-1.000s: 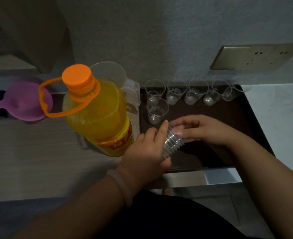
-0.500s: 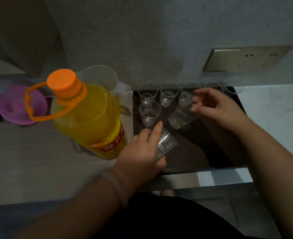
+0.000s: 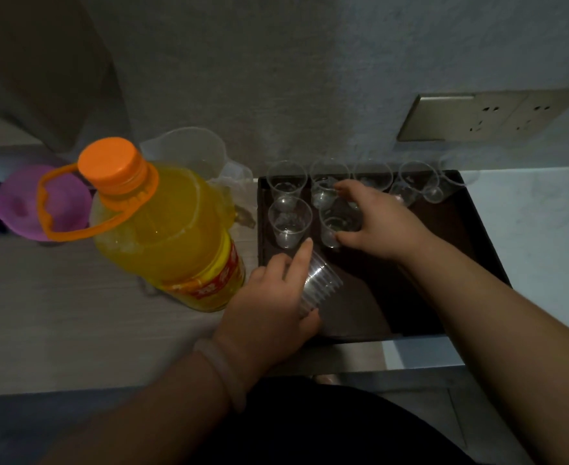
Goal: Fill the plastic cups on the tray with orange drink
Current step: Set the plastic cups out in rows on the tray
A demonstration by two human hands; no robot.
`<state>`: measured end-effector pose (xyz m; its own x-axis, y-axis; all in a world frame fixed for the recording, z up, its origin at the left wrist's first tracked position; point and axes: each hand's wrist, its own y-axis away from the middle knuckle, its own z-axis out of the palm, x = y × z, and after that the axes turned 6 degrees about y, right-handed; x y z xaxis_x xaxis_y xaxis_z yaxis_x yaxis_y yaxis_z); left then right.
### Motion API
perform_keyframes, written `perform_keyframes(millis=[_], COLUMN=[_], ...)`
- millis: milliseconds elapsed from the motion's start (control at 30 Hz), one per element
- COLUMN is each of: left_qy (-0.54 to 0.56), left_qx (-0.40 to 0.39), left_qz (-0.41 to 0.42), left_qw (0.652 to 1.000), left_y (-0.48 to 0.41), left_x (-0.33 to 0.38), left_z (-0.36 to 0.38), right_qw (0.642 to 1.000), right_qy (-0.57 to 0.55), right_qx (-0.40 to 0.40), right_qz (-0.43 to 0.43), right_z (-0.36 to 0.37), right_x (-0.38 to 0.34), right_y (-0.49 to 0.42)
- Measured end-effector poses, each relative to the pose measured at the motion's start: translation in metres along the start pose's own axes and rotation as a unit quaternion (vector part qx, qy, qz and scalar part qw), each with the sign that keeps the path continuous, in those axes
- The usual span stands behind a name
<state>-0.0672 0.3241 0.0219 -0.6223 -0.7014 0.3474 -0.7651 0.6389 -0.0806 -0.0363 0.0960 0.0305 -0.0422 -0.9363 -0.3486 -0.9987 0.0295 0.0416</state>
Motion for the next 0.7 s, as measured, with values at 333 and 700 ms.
perform_keyframes(millis=[333, 700], left_qy=[-0.004, 0.004], left_qx=[-0.008, -0.006], left_qz=[0.001, 0.004], left_qw=[1.0, 1.0], left_y=[-0.005, -0.012], left_x=[0.0, 0.001], left_z=[-0.001, 0.001], right_qw=[1.0, 0.999], right_qy=[-0.011, -0.023], right_qx=[0.002, -0.026], right_qz=[-0.003, -0.002], right_z=[0.0, -0.001], right_x=[0.001, 0.001], right_y=[0.0, 0.001])
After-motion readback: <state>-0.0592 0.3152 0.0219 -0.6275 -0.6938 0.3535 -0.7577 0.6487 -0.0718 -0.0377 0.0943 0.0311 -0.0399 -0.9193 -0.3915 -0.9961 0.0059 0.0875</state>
